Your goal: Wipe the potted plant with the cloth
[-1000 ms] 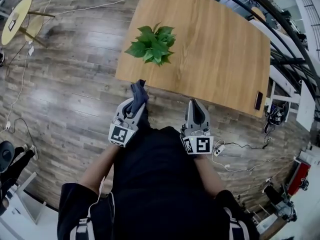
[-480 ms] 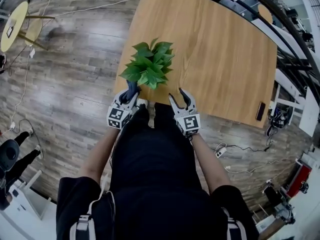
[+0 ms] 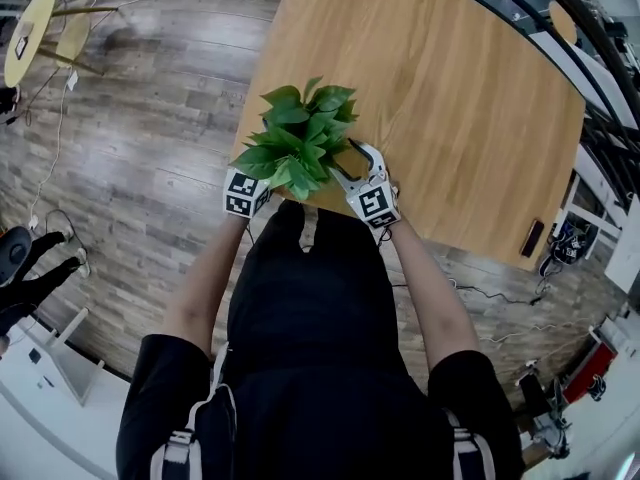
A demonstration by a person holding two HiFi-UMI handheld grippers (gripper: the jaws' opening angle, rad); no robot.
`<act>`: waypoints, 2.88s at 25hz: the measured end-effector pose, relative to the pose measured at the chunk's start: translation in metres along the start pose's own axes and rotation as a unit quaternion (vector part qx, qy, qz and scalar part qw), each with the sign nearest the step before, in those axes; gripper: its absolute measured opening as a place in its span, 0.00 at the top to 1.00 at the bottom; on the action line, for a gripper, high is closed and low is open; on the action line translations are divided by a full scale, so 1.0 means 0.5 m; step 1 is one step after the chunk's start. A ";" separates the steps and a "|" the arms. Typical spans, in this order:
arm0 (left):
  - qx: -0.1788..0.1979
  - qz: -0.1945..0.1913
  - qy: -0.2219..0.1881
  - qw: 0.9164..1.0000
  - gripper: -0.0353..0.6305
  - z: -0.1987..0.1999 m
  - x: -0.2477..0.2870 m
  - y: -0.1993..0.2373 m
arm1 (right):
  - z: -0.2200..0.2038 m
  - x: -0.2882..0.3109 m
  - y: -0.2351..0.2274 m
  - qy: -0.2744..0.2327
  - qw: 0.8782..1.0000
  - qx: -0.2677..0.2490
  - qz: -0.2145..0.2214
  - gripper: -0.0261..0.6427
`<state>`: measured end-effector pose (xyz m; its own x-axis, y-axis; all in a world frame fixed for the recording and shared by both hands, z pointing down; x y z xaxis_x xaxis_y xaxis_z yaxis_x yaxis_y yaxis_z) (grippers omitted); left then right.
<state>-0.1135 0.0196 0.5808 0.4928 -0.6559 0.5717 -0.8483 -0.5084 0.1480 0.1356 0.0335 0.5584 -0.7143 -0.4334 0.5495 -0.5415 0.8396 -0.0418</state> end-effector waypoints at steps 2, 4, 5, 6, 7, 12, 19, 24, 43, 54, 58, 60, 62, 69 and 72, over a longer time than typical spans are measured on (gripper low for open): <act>0.013 -0.012 0.003 1.000 0.76 0.011 0.018 0.002 | 0.011 0.010 -0.013 0.004 1.000 -0.027 0.008 0.59; 0.025 -0.030 0.006 0.999 0.76 0.010 0.026 0.000 | 0.022 0.021 -0.014 0.003 0.998 -0.052 0.018 0.59; 0.033 -0.038 0.008 0.999 0.76 0.009 0.028 -0.003 | 0.028 0.025 -0.013 0.001 0.998 -0.062 0.024 0.59; 0.039 -0.045 0.010 0.998 0.76 0.009 0.030 -0.005 | 0.033 0.029 -0.012 0.000 0.997 -0.070 0.029 0.59; 0.043 -0.048 0.010 0.998 0.76 0.010 0.031 -0.006 | 0.036 0.032 -0.013 0.000 0.997 -0.075 0.033 0.59; 0.068 -0.058 0.008 0.996 0.76 0.023 0.029 -0.010 | 0.040 0.039 -0.024 -0.001 0.997 -0.070 0.036 0.59; 0.047 -0.075 0.017 0.996 0.76 -0.037 0.006 -0.042 | 0.036 0.037 -0.011 0.000 0.998 -0.056 0.022 0.59; 0.050 -0.080 -0.003 0.996 0.76 -0.013 0.000 -0.041 | 0.036 0.030 0.012 0.001 0.999 -0.047 0.014 0.59; 0.062 -0.057 -0.009 0.996 0.76 0.015 0.014 -0.005 | 0.039 0.028 0.003 0.012 0.997 -0.074 0.021 0.59; 0.059 -0.109 0.001 0.992 0.76 -0.036 -0.011 -0.063 | 0.033 0.031 0.008 0.013 0.998 -0.062 0.007 0.59; 0.056 -0.105 -0.002 0.993 0.76 -0.035 -0.011 -0.064 | 0.031 0.030 0.014 0.020 0.997 -0.073 -0.001 0.59; 0.052 -0.099 -0.004 0.994 0.76 -0.034 -0.011 -0.057 | 0.028 0.025 0.028 0.020 0.997 -0.070 0.003 0.59; 0.047 -0.089 -0.007 0.995 0.76 -0.032 -0.011 -0.044 | 0.025 0.019 0.051 0.018 0.997 -0.068 0.010 0.59; 0.038 -0.072 0.007 0.997 0.76 -0.025 -0.004 -0.015 | 0.001 0.016 0.065 0.026 0.999 -0.034 -0.024 0.59; 0.034 -0.072 0.006 0.997 0.76 -0.017 0.000 -0.009 | 0.016 0.021 0.042 0.018 0.998 -0.045 -0.034 0.59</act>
<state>-0.1113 0.0266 0.5872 0.6054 -0.5679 0.5577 -0.7541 -0.6334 0.1736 0.1130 0.0437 0.5565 -0.6598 -0.4807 0.5775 -0.5454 0.8351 0.0719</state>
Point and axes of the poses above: the fingertips, and each gripper's own axes: x forward along the fingers, y to its left, z out of its top, the point moved 10 cm from there along -x, backward along the fingers, and after that the axes turned 6 degrees about z, right-handed, at the moved point
